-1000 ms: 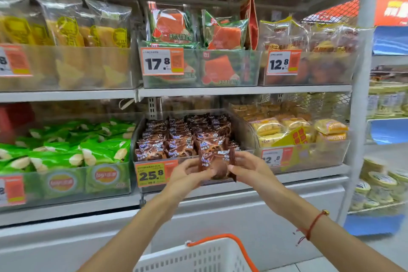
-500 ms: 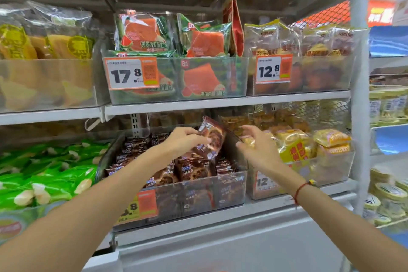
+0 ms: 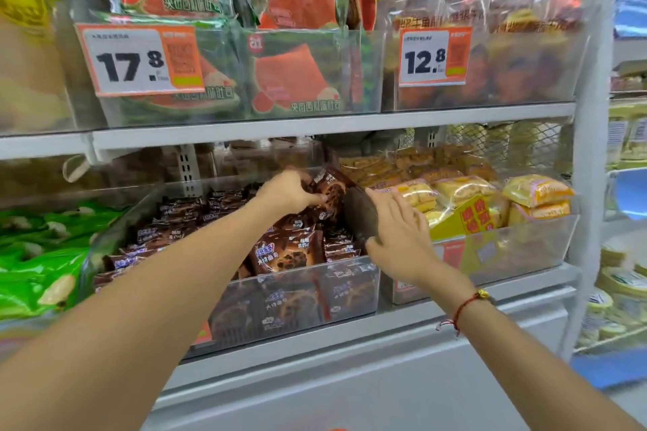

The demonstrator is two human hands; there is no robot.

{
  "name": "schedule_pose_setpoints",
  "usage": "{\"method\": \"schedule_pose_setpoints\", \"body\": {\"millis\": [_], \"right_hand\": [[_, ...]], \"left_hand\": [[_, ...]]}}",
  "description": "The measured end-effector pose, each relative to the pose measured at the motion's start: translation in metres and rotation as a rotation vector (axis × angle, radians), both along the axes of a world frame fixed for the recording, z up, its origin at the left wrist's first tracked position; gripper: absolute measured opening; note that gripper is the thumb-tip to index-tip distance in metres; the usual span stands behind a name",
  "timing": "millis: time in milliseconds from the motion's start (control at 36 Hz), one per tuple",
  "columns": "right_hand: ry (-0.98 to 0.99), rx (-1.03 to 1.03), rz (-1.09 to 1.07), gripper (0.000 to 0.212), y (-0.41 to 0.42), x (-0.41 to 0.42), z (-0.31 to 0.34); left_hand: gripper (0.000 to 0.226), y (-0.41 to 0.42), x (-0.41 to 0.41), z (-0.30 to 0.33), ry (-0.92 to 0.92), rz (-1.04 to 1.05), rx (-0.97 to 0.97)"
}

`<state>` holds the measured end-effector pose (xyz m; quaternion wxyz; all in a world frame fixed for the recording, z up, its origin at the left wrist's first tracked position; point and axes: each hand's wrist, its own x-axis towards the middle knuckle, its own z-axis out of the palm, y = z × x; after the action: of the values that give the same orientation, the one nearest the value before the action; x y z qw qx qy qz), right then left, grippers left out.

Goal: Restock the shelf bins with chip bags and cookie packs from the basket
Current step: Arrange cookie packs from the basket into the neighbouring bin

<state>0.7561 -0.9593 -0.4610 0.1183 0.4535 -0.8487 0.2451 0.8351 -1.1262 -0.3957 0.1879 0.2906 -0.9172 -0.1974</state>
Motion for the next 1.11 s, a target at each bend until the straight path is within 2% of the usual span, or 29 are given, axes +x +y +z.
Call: {"method": "schedule_pose_setpoints", "body": {"millis": [111,222,333,500,694,889,1028,1111], "right_hand": [[-0.009,-0.004,0.008,0.074,0.000,-0.001,-0.001],[-0.010,-0.001,0.004,0.074,0.001,-0.002,-0.002],[-0.021,0.005,0.006,0.074,0.002,-0.001,-0.001],[-0.020,0.001,0.009,0.075,0.000,-0.002,-0.002],[0.002,-0.003,0.008,0.075,-0.001,-0.005,-0.005],[-0.009,0.018,0.009,0.076,-0.002,-0.006,-0.004],[-0.039,0.098,-0.001,0.076,0.001,-0.002,0.003],[-0.010,0.203,-0.021,0.075,0.004,0.001,0.011]], "left_hand": [[0.056,-0.002,-0.005,0.007,-0.183,0.002,-0.087],[0.058,-0.005,-0.012,0.005,-0.262,-0.046,-0.140],[0.060,-0.008,-0.018,0.002,-0.239,-0.050,-0.134],[0.040,-0.011,-0.029,-0.010,-0.100,-0.081,-0.090],[0.034,-0.005,-0.042,-0.014,-0.197,-0.047,-0.247],[0.026,-0.002,-0.045,-0.015,-0.202,0.011,-0.417],[0.034,0.004,-0.029,-0.004,-0.302,-0.121,-0.296],[0.037,0.015,-0.007,0.000,-0.204,-0.100,-0.334]]}}
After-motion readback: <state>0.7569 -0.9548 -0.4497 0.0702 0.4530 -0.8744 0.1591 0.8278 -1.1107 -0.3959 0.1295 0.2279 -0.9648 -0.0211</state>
